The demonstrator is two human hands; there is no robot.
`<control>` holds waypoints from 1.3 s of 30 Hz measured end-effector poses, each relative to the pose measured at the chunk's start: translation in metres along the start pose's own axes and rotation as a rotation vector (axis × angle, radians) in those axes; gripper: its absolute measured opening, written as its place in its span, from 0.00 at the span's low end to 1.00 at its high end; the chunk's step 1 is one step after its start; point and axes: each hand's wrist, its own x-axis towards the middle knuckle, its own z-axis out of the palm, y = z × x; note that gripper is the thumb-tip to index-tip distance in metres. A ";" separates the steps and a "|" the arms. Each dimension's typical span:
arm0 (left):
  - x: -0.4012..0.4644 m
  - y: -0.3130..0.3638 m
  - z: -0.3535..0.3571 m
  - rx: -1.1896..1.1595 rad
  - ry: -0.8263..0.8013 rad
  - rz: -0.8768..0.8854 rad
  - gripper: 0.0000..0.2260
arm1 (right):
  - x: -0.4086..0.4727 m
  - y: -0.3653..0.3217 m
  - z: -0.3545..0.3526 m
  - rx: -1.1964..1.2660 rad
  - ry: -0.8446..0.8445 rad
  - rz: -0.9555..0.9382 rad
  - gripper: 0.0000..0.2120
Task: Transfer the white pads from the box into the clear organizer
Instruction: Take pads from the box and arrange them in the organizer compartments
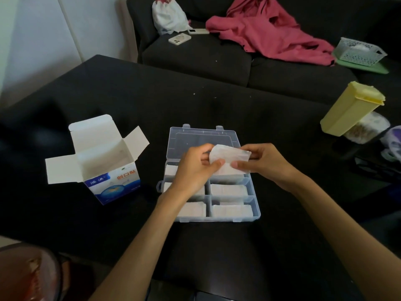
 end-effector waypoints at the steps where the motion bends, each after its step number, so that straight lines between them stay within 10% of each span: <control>1: 0.000 -0.002 0.002 0.041 0.003 0.009 0.13 | 0.002 0.003 0.000 0.006 0.003 -0.001 0.08; 22: 0.028 -0.001 -0.030 0.397 0.006 0.135 0.13 | 0.014 0.031 0.017 -0.346 0.139 -0.154 0.30; 31: 0.028 0.008 -0.025 0.266 -0.089 0.082 0.11 | 0.012 0.009 -0.009 -0.048 0.028 -0.080 0.27; 39: 0.020 -0.002 0.008 0.410 -0.123 0.095 0.09 | 0.007 0.030 0.004 -0.297 0.131 -0.194 0.11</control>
